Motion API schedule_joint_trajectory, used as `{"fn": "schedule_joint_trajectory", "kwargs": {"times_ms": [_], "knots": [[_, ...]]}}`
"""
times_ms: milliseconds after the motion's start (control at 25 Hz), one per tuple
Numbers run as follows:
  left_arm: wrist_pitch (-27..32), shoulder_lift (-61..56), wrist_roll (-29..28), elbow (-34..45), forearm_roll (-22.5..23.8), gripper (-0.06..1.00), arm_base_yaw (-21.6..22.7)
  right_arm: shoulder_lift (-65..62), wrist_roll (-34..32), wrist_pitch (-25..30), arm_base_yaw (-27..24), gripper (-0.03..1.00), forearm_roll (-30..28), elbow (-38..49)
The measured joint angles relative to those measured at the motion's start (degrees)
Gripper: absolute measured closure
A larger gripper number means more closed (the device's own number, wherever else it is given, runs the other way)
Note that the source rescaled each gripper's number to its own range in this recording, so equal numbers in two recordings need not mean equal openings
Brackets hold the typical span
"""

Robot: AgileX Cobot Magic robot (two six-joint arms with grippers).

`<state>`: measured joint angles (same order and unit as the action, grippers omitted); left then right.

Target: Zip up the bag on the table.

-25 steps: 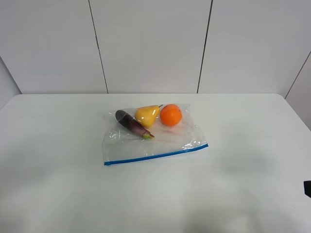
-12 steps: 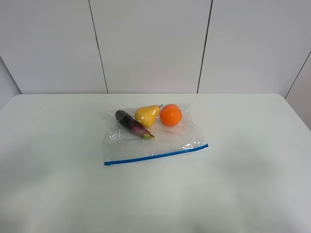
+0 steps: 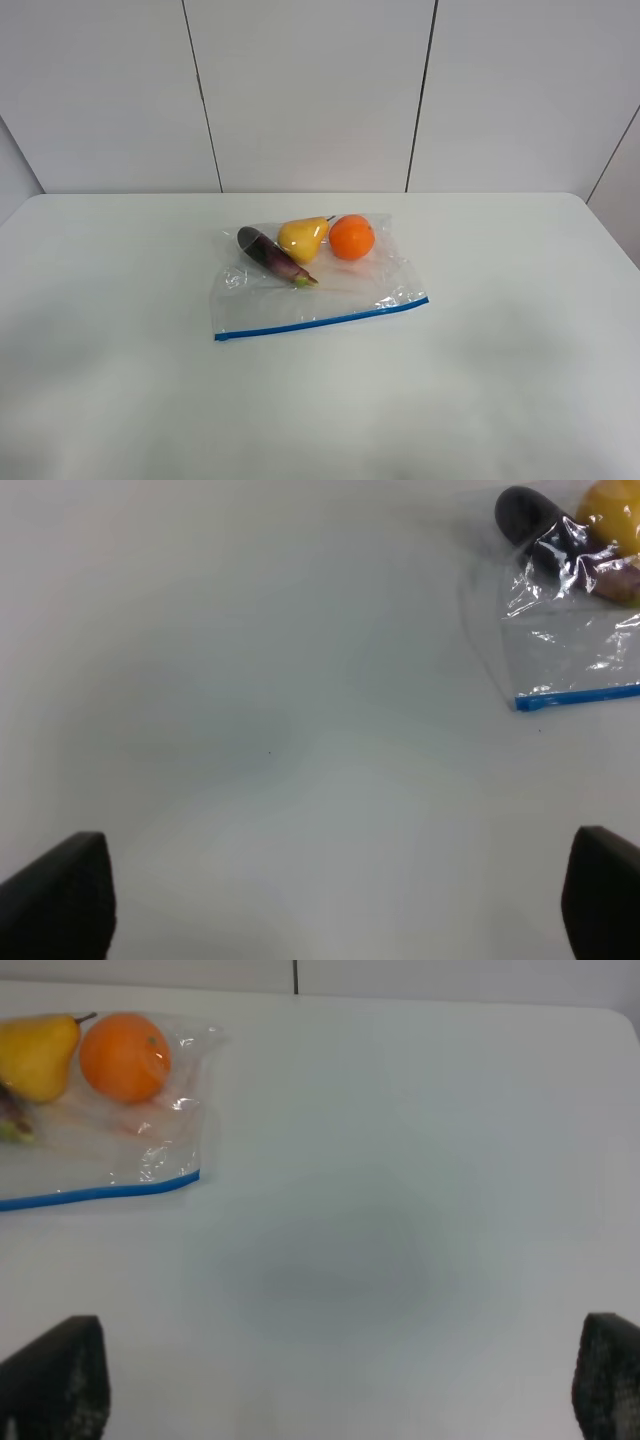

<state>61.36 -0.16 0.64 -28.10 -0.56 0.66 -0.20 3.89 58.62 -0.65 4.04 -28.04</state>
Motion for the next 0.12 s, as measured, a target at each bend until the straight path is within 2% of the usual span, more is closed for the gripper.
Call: {"fn": "schedule_joint_trajectory", "kwargs": {"times_ms": [120], "knots": [[0.0, 0.0, 0.0, 0.0, 0.0, -0.06, 0.0, -0.1, 0.0, 0.0, 0.0, -0.03, 0.0, 0.0]]}}
